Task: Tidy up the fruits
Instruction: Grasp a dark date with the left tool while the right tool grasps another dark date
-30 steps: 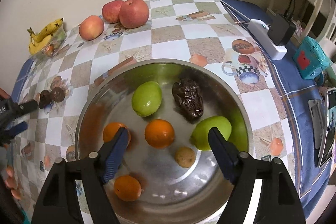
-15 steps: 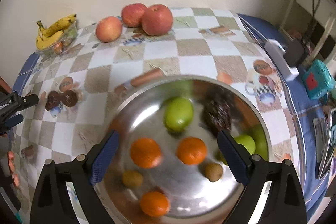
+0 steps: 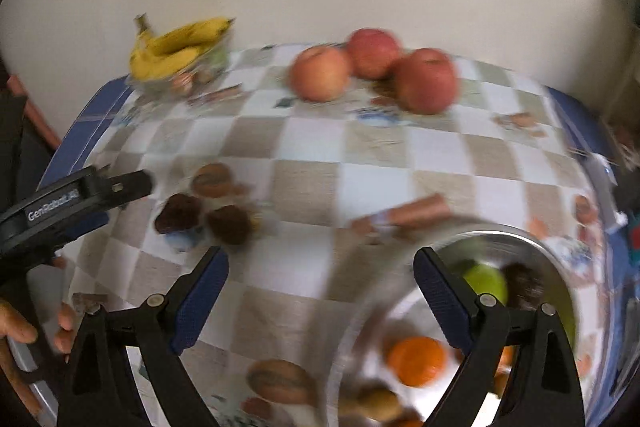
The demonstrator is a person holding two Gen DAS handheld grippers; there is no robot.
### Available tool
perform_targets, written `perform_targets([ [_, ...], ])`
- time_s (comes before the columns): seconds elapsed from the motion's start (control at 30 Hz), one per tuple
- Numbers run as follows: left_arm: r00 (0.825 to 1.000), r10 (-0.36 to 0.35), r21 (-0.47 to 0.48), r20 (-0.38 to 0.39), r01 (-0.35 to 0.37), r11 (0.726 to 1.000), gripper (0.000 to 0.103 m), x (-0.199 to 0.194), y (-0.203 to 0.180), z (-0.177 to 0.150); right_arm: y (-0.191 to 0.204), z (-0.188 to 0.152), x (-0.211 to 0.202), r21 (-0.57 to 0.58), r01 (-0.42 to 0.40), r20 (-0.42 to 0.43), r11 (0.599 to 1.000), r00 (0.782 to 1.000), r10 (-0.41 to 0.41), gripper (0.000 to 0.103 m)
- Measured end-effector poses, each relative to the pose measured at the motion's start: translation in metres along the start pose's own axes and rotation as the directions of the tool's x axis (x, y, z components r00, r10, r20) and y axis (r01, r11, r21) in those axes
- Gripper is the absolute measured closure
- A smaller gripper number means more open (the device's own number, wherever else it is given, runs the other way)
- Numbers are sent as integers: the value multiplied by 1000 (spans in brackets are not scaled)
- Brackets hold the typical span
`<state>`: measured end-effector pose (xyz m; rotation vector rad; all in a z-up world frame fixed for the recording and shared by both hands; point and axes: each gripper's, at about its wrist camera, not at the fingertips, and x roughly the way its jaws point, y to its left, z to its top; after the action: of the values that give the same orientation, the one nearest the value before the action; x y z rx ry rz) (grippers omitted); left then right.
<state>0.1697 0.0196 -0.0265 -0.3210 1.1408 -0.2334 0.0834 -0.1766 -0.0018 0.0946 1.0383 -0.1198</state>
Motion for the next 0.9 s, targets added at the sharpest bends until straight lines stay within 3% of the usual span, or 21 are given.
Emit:
perform_targets([
  [0.13, 999, -15, -9, -44, 15, 1000, 16, 17, 0, -2, 29, 7, 31, -61, -39, -46, 997, 998, 37, 23],
  [0.47, 995, -18, -5, -98, 18, 1000, 41, 35, -2, -2, 65, 9, 80, -136, -63, -104, 989, 993, 49, 42],
  [0.6, 992, -68, -8, -104, 67, 998, 61, 36, -5, -3, 69, 11, 82, -148, -52, -92, 988, 995, 39, 54],
  [0.9, 995, -53, 7, -90, 54, 999, 62, 24, -8, -6, 68, 3, 69, -152, -66, -89, 986, 995, 53, 58],
])
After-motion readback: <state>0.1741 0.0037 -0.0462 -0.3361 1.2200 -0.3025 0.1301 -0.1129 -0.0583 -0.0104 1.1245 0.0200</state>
